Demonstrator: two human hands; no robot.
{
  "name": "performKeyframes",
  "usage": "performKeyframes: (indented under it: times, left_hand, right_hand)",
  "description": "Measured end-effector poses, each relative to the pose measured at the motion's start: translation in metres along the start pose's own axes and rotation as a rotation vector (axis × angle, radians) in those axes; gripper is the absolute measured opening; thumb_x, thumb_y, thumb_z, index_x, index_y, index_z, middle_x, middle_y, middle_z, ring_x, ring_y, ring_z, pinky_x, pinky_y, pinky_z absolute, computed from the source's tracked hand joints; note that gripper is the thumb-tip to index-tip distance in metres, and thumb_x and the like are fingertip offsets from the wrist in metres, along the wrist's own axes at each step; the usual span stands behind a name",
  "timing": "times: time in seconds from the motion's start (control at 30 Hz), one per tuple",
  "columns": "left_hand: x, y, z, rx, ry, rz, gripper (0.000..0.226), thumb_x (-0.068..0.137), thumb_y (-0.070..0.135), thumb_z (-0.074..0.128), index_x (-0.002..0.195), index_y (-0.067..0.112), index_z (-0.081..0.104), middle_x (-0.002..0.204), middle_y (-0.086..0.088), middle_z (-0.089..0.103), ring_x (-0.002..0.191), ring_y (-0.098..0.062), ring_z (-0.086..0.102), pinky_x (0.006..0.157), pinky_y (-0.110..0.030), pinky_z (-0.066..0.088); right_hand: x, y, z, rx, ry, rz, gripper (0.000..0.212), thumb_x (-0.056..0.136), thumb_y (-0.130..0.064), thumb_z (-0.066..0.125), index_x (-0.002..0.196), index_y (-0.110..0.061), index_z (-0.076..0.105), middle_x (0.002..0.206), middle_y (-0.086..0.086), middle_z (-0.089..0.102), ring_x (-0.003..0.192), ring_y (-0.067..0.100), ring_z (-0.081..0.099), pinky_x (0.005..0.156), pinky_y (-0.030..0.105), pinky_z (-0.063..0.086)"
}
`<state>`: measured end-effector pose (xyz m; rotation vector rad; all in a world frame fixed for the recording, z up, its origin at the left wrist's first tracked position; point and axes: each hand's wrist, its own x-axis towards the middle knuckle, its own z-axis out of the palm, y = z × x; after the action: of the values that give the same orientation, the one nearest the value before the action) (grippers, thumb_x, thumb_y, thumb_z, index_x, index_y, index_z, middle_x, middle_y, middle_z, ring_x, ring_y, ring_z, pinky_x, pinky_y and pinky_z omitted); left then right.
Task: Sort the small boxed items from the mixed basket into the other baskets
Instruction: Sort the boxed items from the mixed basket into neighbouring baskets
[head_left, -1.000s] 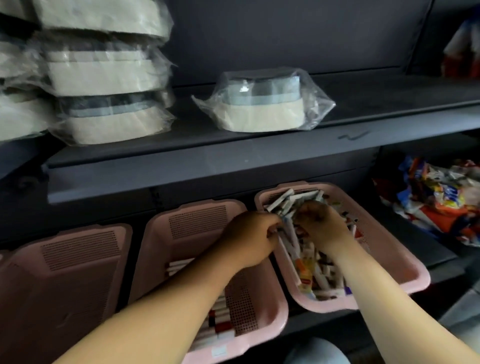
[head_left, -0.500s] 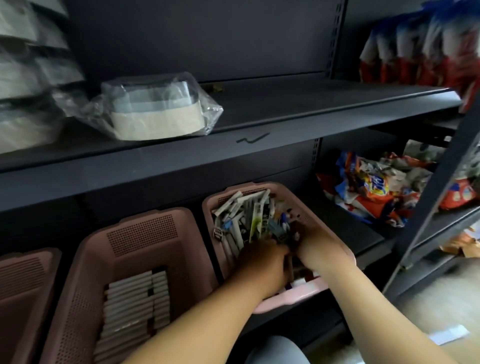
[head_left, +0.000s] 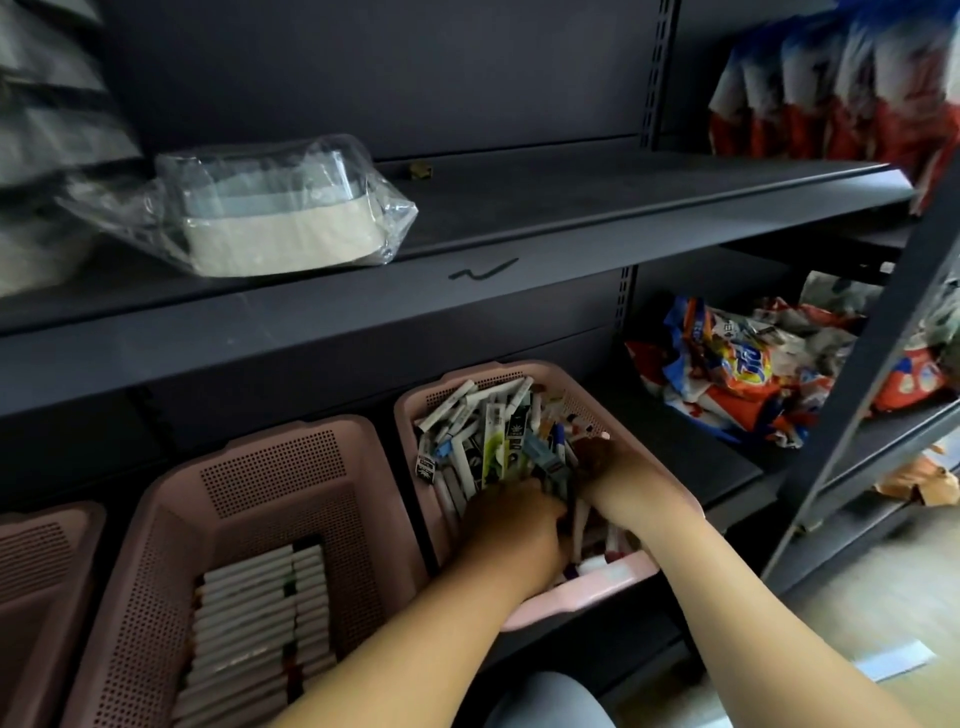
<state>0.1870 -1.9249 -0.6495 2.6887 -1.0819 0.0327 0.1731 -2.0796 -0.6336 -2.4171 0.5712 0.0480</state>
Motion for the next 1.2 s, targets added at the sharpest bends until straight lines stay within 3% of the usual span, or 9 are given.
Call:
performKeyframes:
  times: [0.1, 0.27, 0.4, 0.6, 0.73, 0.83, 0.9, 1.03, 1.2]
  left_hand:
    - [-0.001, 0.001, -0.002, -0.030, 0.016, -0.004, 0.021, 0.102, 0.044, 0.057, 0.114, 0.029, 0.067, 0.118, -0.001, 0.062, 0.108, -0.025, 0.059, 0.082, -0.035, 0.044]
    - [-0.004, 0.002, -0.005, -0.196, 0.013, -0.007, 0.007, 0.101, 0.036, 0.061, 0.109, 0.035, 0.062, 0.096, 0.012, 0.056, 0.086, -0.013, 0.056, 0.067, -0.027, 0.040]
    - [-0.004, 0.001, -0.010, -0.370, -0.002, -0.017, 0.016, 0.102, 0.027, 0.059, 0.110, 0.040, 0.063, 0.108, 0.012, 0.066, 0.093, -0.010, 0.062, 0.078, -0.030, 0.054]
    - [-0.001, -0.003, -0.010, -0.641, 0.109, -0.114, 0.029, 0.100, 0.021, 0.065, 0.106, 0.046, 0.051, 0.102, 0.017, 0.067, 0.093, -0.002, 0.065, 0.075, -0.026, 0.057]
    - [0.002, -0.010, -0.015, -0.924, 0.207, -0.213, 0.057, 0.096, 0.013, 0.072, 0.131, 0.053, 0.050, 0.099, 0.012, 0.073, 0.090, -0.001, 0.070, 0.077, -0.023, 0.058]
    - [0.005, -0.023, -0.020, -1.011, 0.228, -0.230, 0.034, 0.096, 0.010, 0.072, 0.117, 0.036, 0.064, 0.099, 0.006, 0.076, 0.088, -0.006, 0.073, 0.087, -0.033, 0.061]
    - [0.003, -0.029, -0.030, -1.122, 0.246, -0.228, 0.017, 0.098, 0.007, 0.069, 0.104, 0.023, 0.070, 0.094, -0.002, 0.076, 0.078, -0.014, 0.072, 0.073, -0.029, 0.059]
    - [-0.007, -0.052, -0.052, -1.137, 0.330, -0.236, 0.016, 0.100, 0.009, 0.067, 0.091, 0.021, 0.072, 0.077, 0.002, 0.073, 0.071, -0.015, 0.069, 0.061, -0.024, 0.053]
    - [-0.034, -0.090, -0.078, -1.195, 0.423, -0.282, 0.020, 0.100, 0.002, 0.064, 0.087, 0.016, 0.070, 0.068, 0.004, 0.073, 0.062, -0.006, 0.069, 0.056, -0.020, 0.051]
  right_hand:
    - [0.009, 0.006, -0.003, 0.146, 0.062, 0.029, 0.012, 0.098, -0.042, 0.054, 0.102, -0.033, 0.060, 0.086, -0.003, 0.067, 0.076, 0.014, 0.065, 0.084, 0.037, 0.057]
    - [0.006, 0.011, -0.006, 0.204, 0.145, 0.005, 0.016, 0.097, -0.029, 0.053, 0.085, -0.033, 0.064, 0.081, -0.002, 0.070, 0.065, 0.022, 0.068, 0.062, 0.038, 0.056]
    - [0.006, 0.009, -0.006, 0.179, 0.147, -0.011, 0.013, 0.096, -0.035, 0.054, 0.087, -0.033, 0.063, 0.079, -0.004, 0.069, 0.063, 0.017, 0.066, 0.061, 0.037, 0.055]
    - [0.003, 0.011, -0.009, 0.261, 0.230, -0.028, 0.009, 0.097, -0.028, 0.055, 0.093, -0.034, 0.059, 0.083, -0.003, 0.066, 0.062, 0.016, 0.064, 0.051, 0.027, 0.046]
    - [-0.006, 0.013, -0.015, 0.365, 0.349, -0.118, 0.020, 0.099, -0.016, 0.051, 0.088, -0.028, 0.062, 0.086, -0.001, 0.066, 0.074, 0.016, 0.063, 0.055, 0.024, 0.040]
    - [-0.013, 0.011, -0.028, 0.382, 0.405, -0.151, 0.023, 0.098, -0.011, 0.052, 0.086, -0.027, 0.063, 0.083, 0.000, 0.066, 0.071, 0.017, 0.061, 0.054, 0.026, 0.039]
    - [-0.015, 0.006, -0.038, 0.448, 0.454, -0.198, 0.022, 0.097, -0.008, 0.053, 0.087, -0.024, 0.064, 0.080, 0.002, 0.065, 0.069, 0.019, 0.060, 0.054, 0.027, 0.039]
    - [-0.015, -0.015, -0.046, 0.643, 0.485, -0.265, 0.022, 0.096, -0.008, 0.056, 0.083, -0.023, 0.065, 0.073, 0.012, 0.065, 0.058, 0.022, 0.055, 0.054, 0.031, 0.040]
    - [-0.014, -0.064, -0.014, 0.800, 0.354, -0.311, 0.022, 0.097, -0.001, 0.055, 0.080, -0.013, 0.062, 0.067, 0.017, 0.058, 0.054, 0.020, 0.052, 0.055, 0.029, 0.043]
